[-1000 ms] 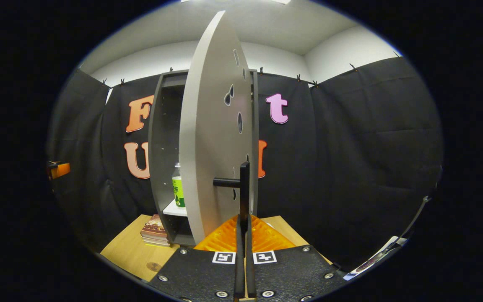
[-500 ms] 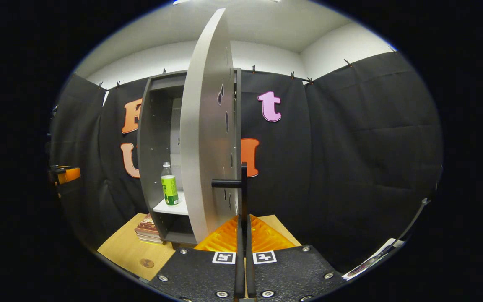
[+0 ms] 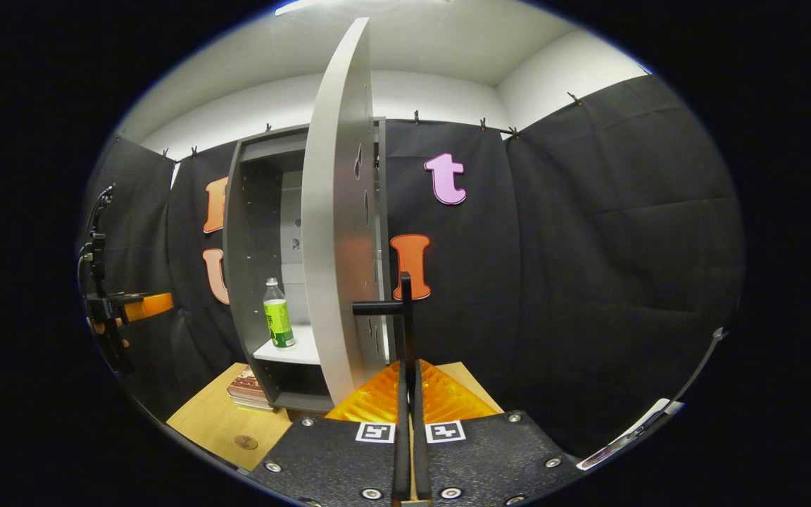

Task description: Open the cabinet door with the right hand, grasp the bottle in the cabinet with the left hand and place it on the coaster, then close the cabinet door with the right hand.

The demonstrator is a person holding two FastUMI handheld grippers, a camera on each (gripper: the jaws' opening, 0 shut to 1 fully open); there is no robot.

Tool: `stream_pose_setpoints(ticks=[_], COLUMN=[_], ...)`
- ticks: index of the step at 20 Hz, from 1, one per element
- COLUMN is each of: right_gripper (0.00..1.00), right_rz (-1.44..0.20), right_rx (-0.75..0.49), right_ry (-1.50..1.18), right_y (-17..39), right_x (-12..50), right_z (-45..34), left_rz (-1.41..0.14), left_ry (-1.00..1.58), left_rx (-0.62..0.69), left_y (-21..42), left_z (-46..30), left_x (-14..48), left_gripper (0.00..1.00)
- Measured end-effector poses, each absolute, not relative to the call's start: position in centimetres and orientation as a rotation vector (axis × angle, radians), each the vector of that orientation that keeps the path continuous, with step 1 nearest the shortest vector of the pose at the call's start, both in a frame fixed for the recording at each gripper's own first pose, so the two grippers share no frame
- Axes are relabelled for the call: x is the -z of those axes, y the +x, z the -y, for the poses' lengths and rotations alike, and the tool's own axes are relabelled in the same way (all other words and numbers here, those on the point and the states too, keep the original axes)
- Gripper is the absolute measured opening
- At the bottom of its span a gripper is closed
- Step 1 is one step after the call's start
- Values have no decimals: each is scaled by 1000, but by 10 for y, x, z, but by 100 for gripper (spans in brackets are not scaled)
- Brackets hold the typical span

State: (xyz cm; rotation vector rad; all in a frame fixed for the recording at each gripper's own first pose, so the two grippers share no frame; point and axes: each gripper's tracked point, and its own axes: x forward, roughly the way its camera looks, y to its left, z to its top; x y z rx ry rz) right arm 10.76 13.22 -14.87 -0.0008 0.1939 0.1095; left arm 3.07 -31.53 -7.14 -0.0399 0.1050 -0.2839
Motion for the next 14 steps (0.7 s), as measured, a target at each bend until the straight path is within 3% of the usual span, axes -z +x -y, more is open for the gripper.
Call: stream_pose_setpoints(ticks=[6, 8, 12, 13, 14], right_gripper=[4, 9, 41, 64, 58], right_rz=[-125, -116, -113, -113, -113], right_rx=[-55, -18, 28, 41, 53], right_ry=[-53, -62, -60, -63, -64], right_y=[117, 117, 118, 118, 118], right_x=[136, 133, 132, 132, 132], right_z=[-110, -100, -88, -85, -82], left_rz=[-61, -60, -65, -57, -55], left_ry=[-26, -25, -10, 0, 7], left_rx=[315, 320, 325, 319, 314], left_y=[67, 81, 120, 132, 143], left_z=[372, 389, 417, 422, 426], left_x=[70, 74, 89, 93, 97], left_gripper=[96, 96, 95, 96, 96])
